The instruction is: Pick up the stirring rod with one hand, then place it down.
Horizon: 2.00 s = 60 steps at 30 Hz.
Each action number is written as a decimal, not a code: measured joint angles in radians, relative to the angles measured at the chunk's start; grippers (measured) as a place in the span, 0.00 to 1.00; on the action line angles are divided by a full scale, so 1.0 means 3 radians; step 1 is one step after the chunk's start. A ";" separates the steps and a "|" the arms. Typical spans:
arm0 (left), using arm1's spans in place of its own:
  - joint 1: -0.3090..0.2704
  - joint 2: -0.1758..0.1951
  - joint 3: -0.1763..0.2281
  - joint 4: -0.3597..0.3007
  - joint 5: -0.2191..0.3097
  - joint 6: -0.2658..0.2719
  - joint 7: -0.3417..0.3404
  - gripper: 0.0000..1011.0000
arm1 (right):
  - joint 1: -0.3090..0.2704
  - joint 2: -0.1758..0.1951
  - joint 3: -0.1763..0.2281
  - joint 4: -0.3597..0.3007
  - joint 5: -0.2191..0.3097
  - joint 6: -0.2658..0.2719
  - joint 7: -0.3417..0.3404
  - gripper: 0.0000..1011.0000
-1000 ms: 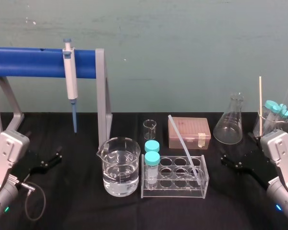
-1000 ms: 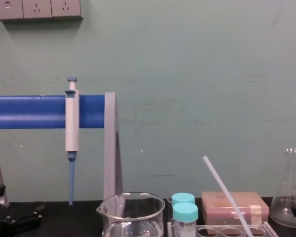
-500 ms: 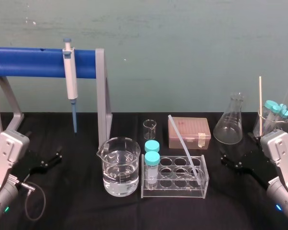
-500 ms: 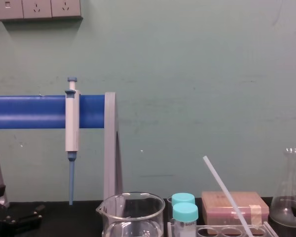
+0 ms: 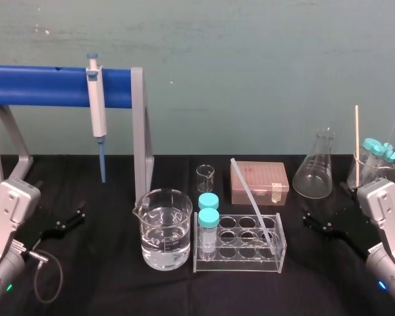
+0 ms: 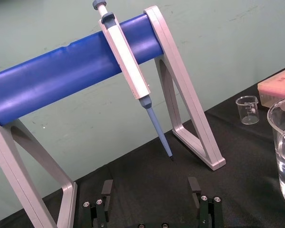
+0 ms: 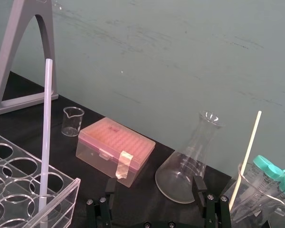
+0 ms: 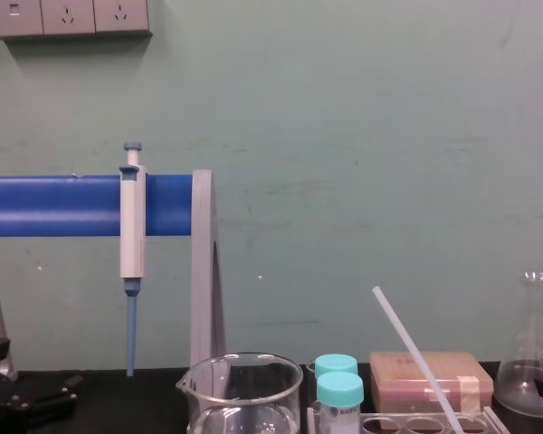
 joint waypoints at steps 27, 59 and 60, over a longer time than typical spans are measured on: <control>0.0000 0.0000 0.0000 0.0000 0.0000 0.0000 0.0000 0.99 | -0.0031 0.0003 0.0056 -0.0092 -0.0238 -0.0176 0.0007 0.99; 0.0000 0.0000 0.0000 0.0000 0.0000 0.0000 0.0000 0.99 | 0.0641 -0.0407 -0.0126 0.0442 -0.0182 -0.0823 0.1214 0.99; 0.0000 0.0000 0.0000 0.0000 0.0000 0.0000 0.0000 0.99 | 0.0674 -0.0439 -0.0118 0.0504 -0.0124 -0.0833 0.1291 0.99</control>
